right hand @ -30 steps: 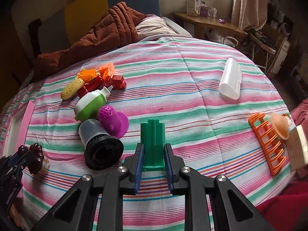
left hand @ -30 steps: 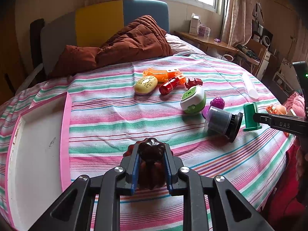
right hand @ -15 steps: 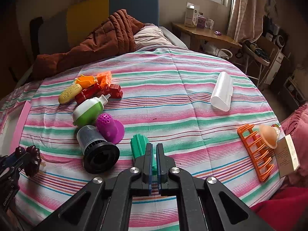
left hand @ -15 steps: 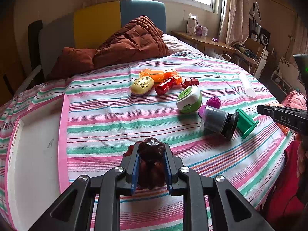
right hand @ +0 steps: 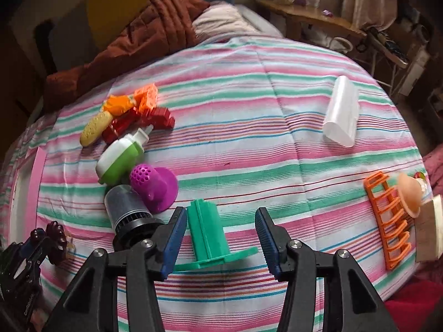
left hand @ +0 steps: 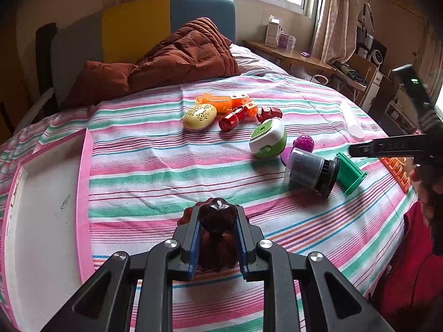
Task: Organize rigid objects
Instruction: 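Carry the brown toy over the tray with the left tool while the right tool lifts the green toy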
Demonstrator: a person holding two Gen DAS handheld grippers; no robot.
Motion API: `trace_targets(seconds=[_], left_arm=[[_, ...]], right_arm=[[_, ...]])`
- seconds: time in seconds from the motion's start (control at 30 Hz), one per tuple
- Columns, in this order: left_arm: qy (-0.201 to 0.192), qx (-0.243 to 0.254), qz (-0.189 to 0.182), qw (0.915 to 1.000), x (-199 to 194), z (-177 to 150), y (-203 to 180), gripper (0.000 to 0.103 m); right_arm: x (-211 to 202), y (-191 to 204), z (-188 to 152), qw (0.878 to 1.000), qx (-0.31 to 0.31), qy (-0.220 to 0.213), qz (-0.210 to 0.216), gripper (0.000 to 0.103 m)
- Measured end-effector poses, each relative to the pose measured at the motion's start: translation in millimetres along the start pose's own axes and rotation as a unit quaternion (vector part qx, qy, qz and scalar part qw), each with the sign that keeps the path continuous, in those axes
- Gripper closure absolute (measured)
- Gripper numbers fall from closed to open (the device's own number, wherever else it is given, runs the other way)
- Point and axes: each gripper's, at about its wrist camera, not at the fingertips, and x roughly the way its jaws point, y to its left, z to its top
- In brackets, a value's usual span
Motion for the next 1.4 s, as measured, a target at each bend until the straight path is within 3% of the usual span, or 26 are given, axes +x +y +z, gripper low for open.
trace_targets(seconds=[0.2, 0.23, 0.3, 0.6, 0.73, 0.9, 1.17, 1.4], left_arm=[[0.004, 0.003, -0.011, 0.9999, -3, 0, 1, 0.082], [0.004, 0.003, -0.013, 0.9999, -3, -1, 2, 0.082], [0.003, 0.001, -0.017, 0.9998, -5, -1, 5, 0.082], [-0.004, -0.037, -0.054, 0.9979, -15, 4, 27, 0.082], [-0.008, -0.05, -0.057, 0.9971, -25, 7, 41, 0.082], [-0.024, -0.071, -0.054, 0.9957, -41, 14, 68, 0.082], [-0.039, -0.111, 0.014, 0.9929, -46, 18, 150, 0.082], [-0.011, -0.156, 0.084, 0.9841, -24, 23, 239, 0.082]], right_arm=[[49, 12, 20, 0.993, -0.051, 0.105, -0.02, 0.054], [52, 12, 21, 0.992, -0.053, 0.113, -0.026, 0.068], [51, 10, 20, 0.992, -0.052, 0.114, -0.026, 0.073], [-13, -5, -15, 1.0, 0.01, -0.01, -0.013, 0.073], [-40, 5, -32, 0.997, 0.021, -0.071, -0.029, 0.074], [-70, 37, -24, 0.992, 0.016, -0.123, -0.002, 0.074], [-77, 126, -23, 0.987, -0.039, -0.133, 0.076, 0.074], [-66, 197, -24, 0.982, -0.071, -0.121, 0.123, 0.074]])
